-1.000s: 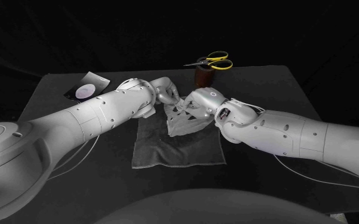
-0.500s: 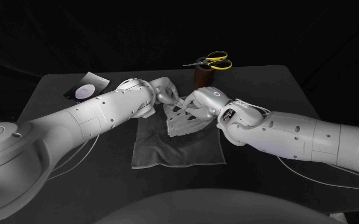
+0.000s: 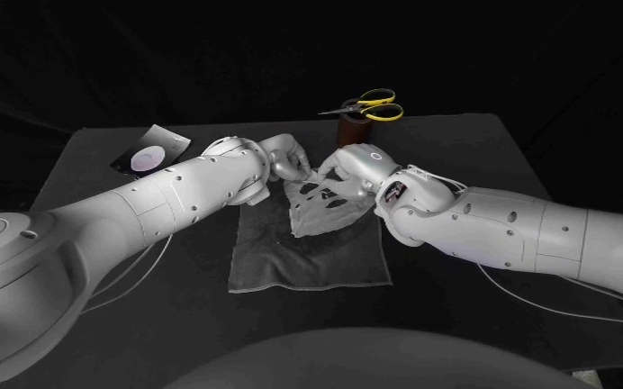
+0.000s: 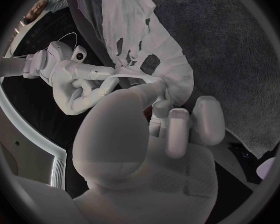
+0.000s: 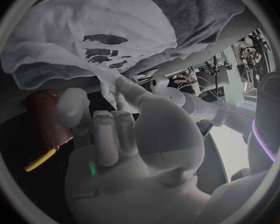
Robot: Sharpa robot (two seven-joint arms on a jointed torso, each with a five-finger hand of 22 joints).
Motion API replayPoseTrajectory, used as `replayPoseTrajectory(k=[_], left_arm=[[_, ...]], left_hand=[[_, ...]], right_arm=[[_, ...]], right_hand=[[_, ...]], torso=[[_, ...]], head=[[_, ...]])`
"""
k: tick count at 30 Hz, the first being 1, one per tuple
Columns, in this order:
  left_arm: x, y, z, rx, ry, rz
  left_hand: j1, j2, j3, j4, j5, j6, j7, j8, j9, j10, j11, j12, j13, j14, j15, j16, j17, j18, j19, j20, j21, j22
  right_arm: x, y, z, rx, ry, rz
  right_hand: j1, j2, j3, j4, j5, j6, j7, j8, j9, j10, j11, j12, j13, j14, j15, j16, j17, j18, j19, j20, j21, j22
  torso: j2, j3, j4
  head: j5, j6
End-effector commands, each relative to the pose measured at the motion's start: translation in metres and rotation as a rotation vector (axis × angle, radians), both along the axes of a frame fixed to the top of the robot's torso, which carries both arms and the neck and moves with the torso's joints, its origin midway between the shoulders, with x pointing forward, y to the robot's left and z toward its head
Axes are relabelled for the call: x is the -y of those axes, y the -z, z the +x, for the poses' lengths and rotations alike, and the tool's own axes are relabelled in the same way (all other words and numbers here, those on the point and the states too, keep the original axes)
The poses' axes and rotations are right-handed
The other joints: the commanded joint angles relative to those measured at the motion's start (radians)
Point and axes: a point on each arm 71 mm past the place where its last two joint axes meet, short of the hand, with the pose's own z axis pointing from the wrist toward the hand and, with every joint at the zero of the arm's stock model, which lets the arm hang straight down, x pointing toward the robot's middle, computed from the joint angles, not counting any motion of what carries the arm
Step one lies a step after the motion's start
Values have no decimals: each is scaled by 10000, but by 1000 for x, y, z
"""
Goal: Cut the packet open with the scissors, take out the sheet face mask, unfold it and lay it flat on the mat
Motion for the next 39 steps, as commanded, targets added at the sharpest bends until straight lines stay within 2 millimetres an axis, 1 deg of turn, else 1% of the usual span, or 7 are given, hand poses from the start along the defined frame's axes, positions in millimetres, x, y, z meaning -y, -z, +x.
replayPoseTrajectory(k=[1,3,5,8,11,19,39], left_arm=[[0,1,-1,-236,-98,-323],[-1,0,0,-178,-202,-617],[-2,-2,1,-137,-354,-1023],[-4,-7,3,-41,-666,-2015],[-8,-12,5,11,-1052,-3126],[-20,-25,9,1,-2017,-5248],[-34,-31,0,-230,-2230,-5738]], left_hand=[[-121,49,26,-81,27,-158,33,-125,-70,-121,13,-5,-37,354,82,9,1072,40,-55,57,-31,-8],[-132,59,29,-82,25,-180,40,-142,-80,-200,20,-34,-130,337,88,1,1037,52,-89,62,-64,-49],[-209,88,50,-60,24,-347,97,-241,-128,-991,76,-391,-1065,269,135,-28,915,80,-190,97,-155,-155],[-274,100,115,-57,27,-559,189,-302,-161,-2595,175,-1250,-2907,7,228,-138,448,162,-466,181,-403,-439],[-324,81,241,-61,24,-771,266,-257,-150,-2942,259,-1951,-3294,-447,322,-324,-254,290,-927,279,-810,-881],[-393,12,221,-51,27,-953,307,-290,-177,-2907,298,-2095,-3414,-565,356,-360,-408,296,-976,317,-842,-901],[-404,-1,250,-52,27,-1095,362,-333,-210,-2952,343,-2222,-3507,-633,391,-382,-497,303,-1010,348,-868,-926]], right_arm=[[1,-3,5,-86,214,-135],[2,-4,7,-80,280,-194],[4,-6,10,-61,340,-227],[5,-9,14,-3,434,-260],[7,-10,18,49,529,-296],[14,-9,37,34,922,-616],[24,-1,77,500,2176,-1045]], right_hand=[[-40,77,3,88,26,62,12,71,37,1032,-68,34,2635,1043,-50,36,2635,166,8,-25,6,1185],[-40,77,3,88,26,62,12,71,37,1032,-68,34,2635,1043,-50,36,2635,166,8,-25,6,1185],[-41,78,7,89,26,61,10,74,39,1032,-69,34,2635,1043,-52,36,2635,163,15,-26,21,1189],[-41,78,7,89,26,61,10,74,39,1032,-69,34,2635,1043,-52,36,2635,163,15,-26,21,1189],[-41,78,10,89,26,60,9,76,41,1032,-71,34,2635,1043,-53,36,2635,164,14,-27,17,1188],[-40,76,15,89,26,58,7,80,44,1032,-72,34,2635,1043,-54,36,2635,167,8,-29,1,1184],[-40,72,37,89,27,41,6,90,54,1032,-76,34,2635,1043,-59,36,2635,186,-33,-35,-104,1156]], torso=[[-3,-4,-9],[-6,-6,-16],[-4,-1,-9],[-2,7,2],[-3,9,-2],[-12,-1,-4],[0,-17,13]], head=[[-11,2],[-10,2],[-23,2],[-40,2],[-46,2],[-98,2],[-167,2]])
